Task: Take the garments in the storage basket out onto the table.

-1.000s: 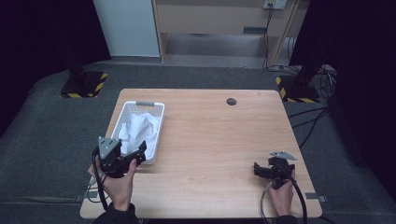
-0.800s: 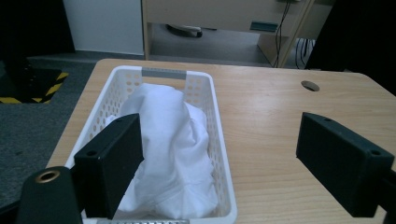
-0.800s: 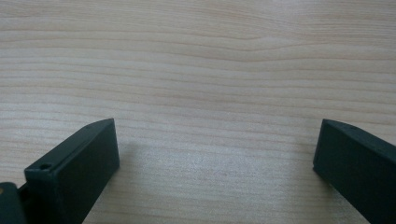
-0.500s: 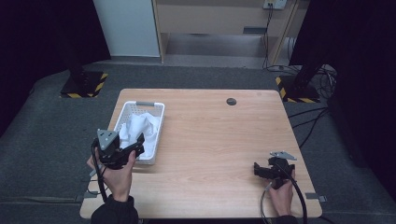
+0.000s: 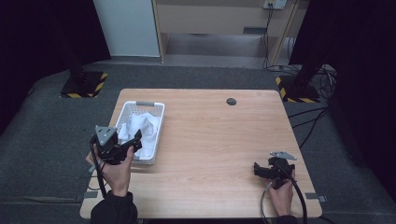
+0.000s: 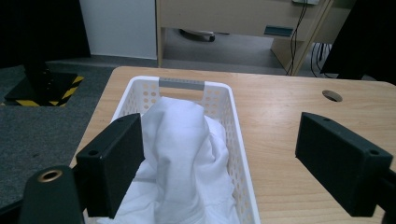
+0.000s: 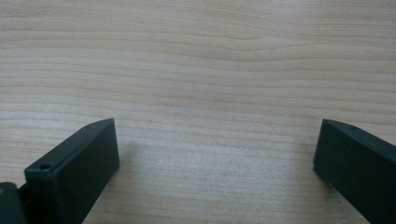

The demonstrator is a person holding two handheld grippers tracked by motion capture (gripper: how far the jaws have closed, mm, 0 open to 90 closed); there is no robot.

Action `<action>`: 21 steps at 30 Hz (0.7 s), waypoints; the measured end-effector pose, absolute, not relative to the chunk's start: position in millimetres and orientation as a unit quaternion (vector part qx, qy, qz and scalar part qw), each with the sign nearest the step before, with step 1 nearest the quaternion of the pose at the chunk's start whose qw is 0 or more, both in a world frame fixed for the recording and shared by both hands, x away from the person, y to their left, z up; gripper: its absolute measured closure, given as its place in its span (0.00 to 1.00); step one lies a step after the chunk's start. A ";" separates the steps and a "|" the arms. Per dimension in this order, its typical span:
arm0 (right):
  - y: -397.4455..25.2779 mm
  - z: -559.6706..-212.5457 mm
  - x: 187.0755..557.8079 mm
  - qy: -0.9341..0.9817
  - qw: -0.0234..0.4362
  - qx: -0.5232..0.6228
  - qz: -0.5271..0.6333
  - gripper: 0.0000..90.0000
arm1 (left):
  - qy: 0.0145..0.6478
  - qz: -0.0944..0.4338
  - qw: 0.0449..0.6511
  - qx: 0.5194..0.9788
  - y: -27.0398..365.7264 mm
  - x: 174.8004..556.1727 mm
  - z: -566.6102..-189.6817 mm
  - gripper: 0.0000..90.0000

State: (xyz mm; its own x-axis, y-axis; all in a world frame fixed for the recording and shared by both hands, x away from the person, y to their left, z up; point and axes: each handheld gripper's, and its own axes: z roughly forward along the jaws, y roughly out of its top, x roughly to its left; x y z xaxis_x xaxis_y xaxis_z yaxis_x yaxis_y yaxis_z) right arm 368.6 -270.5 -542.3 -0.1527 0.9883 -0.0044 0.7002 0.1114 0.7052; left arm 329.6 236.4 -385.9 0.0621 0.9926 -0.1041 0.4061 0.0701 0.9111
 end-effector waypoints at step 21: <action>-270.6 -542.3 368.6 0.702 0.250 0.601 0.288 0.00 | 0.611 0.351 0.403 0.584 246.7 354.4 -398.4 0.17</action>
State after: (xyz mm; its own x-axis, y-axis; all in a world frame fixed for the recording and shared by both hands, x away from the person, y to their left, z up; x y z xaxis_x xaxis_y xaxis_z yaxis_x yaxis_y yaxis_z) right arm 368.6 -270.6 -542.3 -0.1530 0.9882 -0.0049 0.7000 0.1118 0.7054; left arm 354.4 246.7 -398.4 0.0062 0.9966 -0.0824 0.4316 0.0716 0.8992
